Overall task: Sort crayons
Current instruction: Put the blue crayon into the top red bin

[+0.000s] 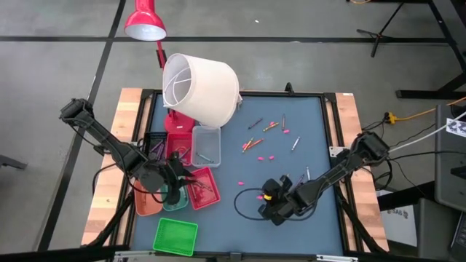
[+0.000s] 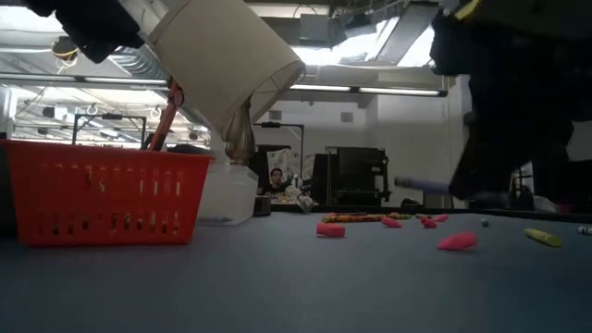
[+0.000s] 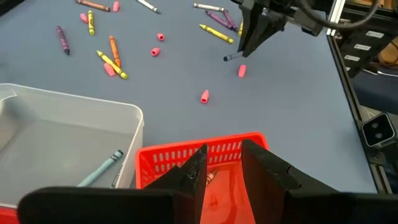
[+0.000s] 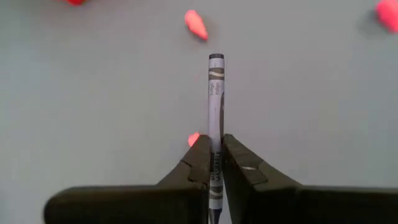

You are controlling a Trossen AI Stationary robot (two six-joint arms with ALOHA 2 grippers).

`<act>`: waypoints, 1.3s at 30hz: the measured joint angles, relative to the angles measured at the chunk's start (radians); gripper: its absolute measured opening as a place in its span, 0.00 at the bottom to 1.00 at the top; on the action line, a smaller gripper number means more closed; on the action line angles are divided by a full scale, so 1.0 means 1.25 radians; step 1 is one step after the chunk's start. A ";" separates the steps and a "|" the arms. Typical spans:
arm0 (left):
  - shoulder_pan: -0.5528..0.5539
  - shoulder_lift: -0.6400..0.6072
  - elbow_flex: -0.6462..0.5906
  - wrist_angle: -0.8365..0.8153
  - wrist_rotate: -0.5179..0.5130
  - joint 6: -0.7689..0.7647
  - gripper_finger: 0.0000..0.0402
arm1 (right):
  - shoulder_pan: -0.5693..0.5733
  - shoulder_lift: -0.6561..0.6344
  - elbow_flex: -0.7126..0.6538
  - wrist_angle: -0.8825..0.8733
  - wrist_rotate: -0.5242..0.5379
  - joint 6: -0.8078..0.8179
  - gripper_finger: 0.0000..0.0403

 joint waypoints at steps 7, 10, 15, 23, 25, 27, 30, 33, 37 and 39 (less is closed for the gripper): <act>0.004 0.000 0.000 0.047 -0.004 0.000 0.21 | -0.026 -0.021 0.001 0.082 0.099 -0.131 0.05; 0.016 0.000 0.000 0.070 -0.004 0.001 0.21 | -0.052 -0.022 0.001 0.181 0.115 -0.253 0.05; 0.046 0.000 0.000 0.118 -0.004 0.002 0.21 | -0.107 -0.022 0.002 0.384 0.112 -0.488 0.05; 0.079 0.002 0.000 0.174 -0.003 0.011 0.21 | -0.195 -0.022 0.002 0.660 0.020 -0.774 0.05; 0.086 0.011 0.000 0.205 -0.002 0.045 0.21 | -0.219 -0.022 0.002 0.710 -0.030 -0.806 0.05; 0.093 0.028 0.000 0.250 0.000 0.084 0.21 | -0.242 -0.022 0.002 0.750 -0.080 -0.822 0.05; 0.105 0.066 0.000 0.323 0.002 0.155 0.21 | -0.269 -0.022 0.002 0.782 -0.138 -0.836 0.05; 0.118 0.105 0.000 0.388 0.002 0.210 0.21 | -0.289 -0.023 0.002 0.795 -0.176 -0.837 0.05; 0.135 0.144 0.000 0.441 0.003 0.225 0.21 | -0.298 -0.023 0.002 0.796 -0.202 -0.860 0.05; 0.139 0.155 0.000 0.460 0.006 0.225 0.21 | -0.297 -0.023 0.002 0.796 -0.205 -0.868 0.05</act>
